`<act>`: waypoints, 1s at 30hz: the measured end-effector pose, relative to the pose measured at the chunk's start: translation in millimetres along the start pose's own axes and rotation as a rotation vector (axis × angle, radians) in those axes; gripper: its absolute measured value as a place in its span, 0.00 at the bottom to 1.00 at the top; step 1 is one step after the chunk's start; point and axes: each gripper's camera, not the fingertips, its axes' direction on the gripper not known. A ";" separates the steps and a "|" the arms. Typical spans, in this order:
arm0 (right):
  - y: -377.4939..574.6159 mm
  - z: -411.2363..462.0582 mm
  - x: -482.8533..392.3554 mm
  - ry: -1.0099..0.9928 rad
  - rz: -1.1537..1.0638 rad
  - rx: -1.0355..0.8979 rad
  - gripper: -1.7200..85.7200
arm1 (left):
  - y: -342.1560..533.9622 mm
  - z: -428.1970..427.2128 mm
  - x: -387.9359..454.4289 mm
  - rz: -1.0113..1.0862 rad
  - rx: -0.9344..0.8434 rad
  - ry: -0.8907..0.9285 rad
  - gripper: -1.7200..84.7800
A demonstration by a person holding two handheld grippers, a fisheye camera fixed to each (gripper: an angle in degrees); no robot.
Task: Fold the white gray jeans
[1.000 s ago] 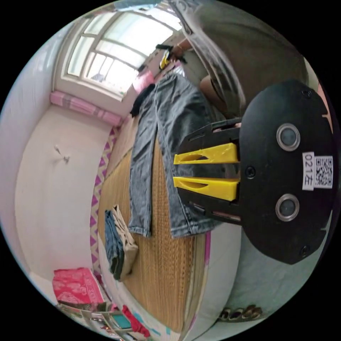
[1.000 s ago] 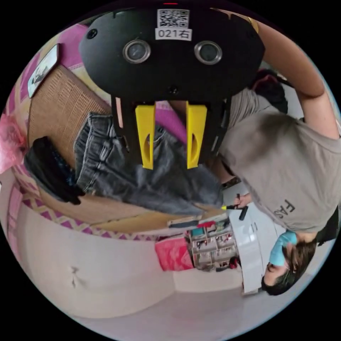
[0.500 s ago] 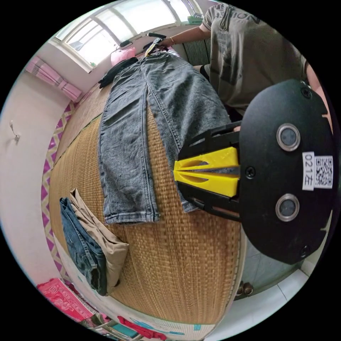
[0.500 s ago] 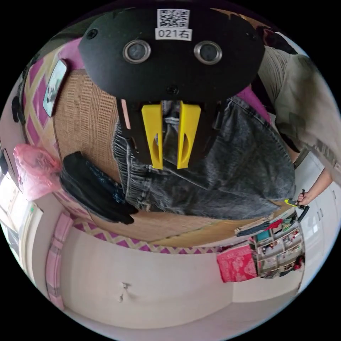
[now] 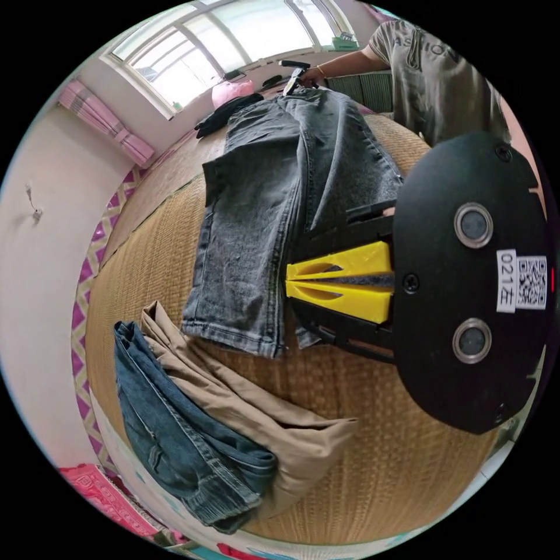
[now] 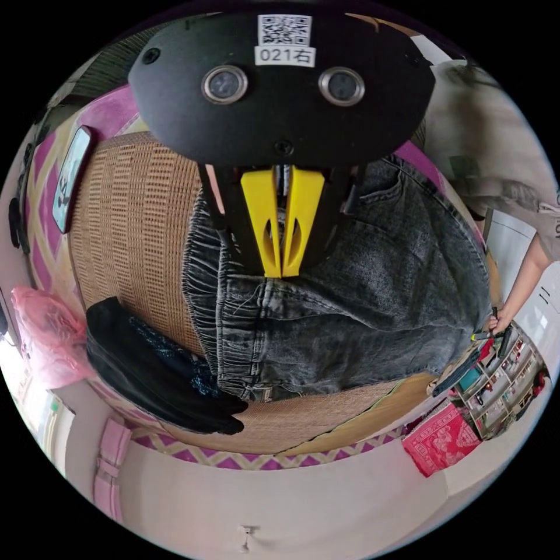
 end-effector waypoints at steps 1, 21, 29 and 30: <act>-2.0 4.7 7.0 -0.014 0.008 0.001 0.01 | -11.1 3.5 -6.0 -0.012 0.015 0.013 0.01; 12.0 64.8 -22.2 -0.047 -0.079 -0.184 0.01 | 37.9 -16.9 28.2 0.184 0.055 -0.244 0.01; 118.7 24.6 -77.3 -0.004 -0.170 -0.286 0.01 | 64.8 -28.4 36.9 0.203 0.004 -0.135 0.01; 125.8 21.3 -79.2 -0.006 -0.168 -0.282 0.01 | 64.9 -29.6 36.6 0.202 0.001 -0.132 0.01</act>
